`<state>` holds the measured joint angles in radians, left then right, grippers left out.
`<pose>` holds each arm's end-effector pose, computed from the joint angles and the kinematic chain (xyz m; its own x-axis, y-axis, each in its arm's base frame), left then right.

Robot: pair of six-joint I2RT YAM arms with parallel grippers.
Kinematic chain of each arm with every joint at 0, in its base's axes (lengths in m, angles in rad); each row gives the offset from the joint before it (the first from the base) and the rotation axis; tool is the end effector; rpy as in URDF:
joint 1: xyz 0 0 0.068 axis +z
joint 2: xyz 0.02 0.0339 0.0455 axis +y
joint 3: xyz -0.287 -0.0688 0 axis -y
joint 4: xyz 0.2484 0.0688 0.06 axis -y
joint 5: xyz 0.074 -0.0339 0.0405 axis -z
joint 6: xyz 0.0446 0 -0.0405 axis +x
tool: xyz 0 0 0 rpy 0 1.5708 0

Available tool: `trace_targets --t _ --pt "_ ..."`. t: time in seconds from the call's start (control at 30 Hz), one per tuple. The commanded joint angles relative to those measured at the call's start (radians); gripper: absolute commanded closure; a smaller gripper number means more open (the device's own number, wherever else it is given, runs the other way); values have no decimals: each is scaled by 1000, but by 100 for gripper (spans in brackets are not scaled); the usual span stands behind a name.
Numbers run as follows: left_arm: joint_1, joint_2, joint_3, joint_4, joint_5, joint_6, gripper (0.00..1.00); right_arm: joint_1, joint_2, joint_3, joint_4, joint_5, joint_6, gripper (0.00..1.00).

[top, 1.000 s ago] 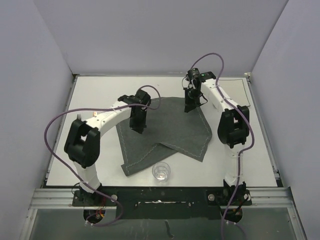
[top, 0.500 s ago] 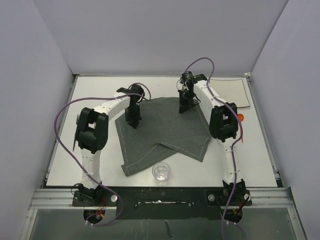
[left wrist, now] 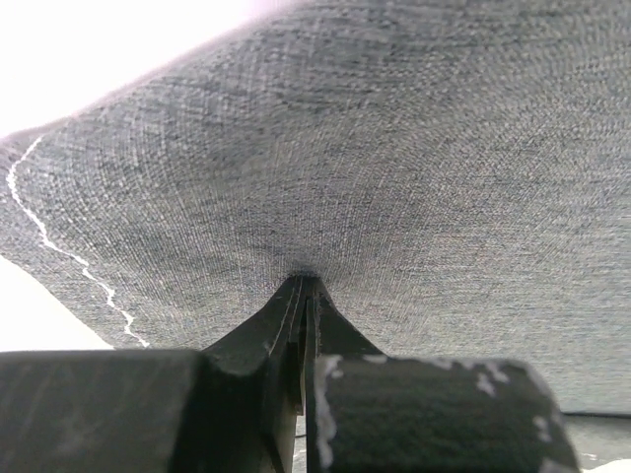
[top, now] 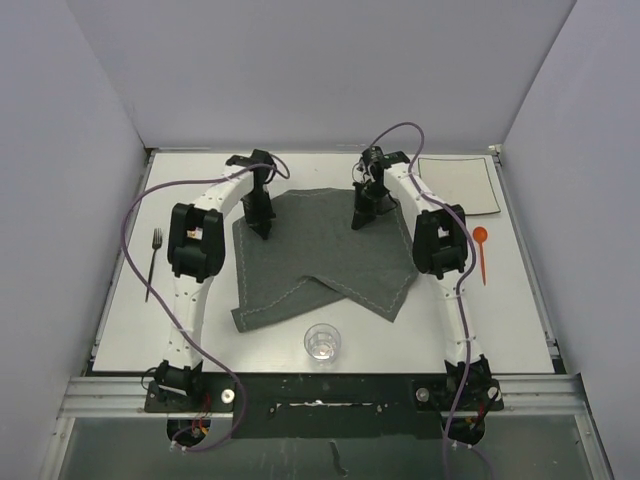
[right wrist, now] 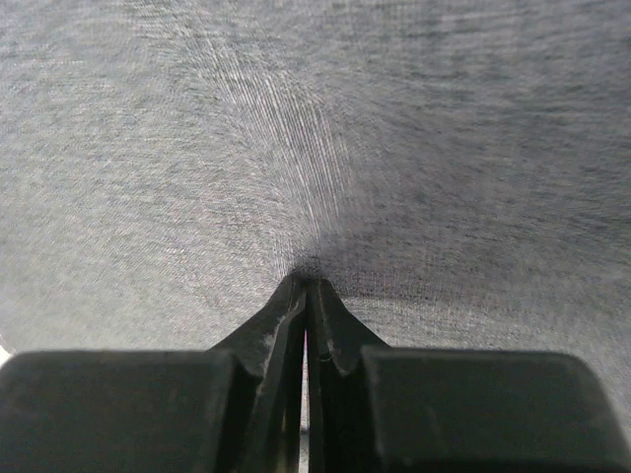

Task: Set the dinner table for one person
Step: Flatten out the napkin at the center of the board.

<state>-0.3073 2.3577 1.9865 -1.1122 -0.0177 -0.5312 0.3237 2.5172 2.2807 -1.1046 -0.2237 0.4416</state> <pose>0.4643 -0.1465 0.1638 -0.9711 -0.2232 -0.0842 -0.2215 0.9747 -0.0290 0.5042 0.1796 0.1670 -0.9876 0.1082 -0.1135 0.0709 0.9536 0.2926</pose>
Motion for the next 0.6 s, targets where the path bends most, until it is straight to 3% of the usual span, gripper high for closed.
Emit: trace_targets --t 0.0,0.13,0.23,0.4,0.57 --pt "45 187 221 -49 15 30 100 -38 42 34 20 -104 65 100" --pt "79 384 579 -171 34 44 100 -60 65 39 56 -127 107 100" --pt "103 468 730 -191 66 49 100 -75 82 72 76 -124 121 100" --pt "126 418 638 -72 96 56 100 -115 120 140 120 -158 144 100" --pt "126 399 608 -55 99 70 100 -146 144 174 192 -214 182 100"
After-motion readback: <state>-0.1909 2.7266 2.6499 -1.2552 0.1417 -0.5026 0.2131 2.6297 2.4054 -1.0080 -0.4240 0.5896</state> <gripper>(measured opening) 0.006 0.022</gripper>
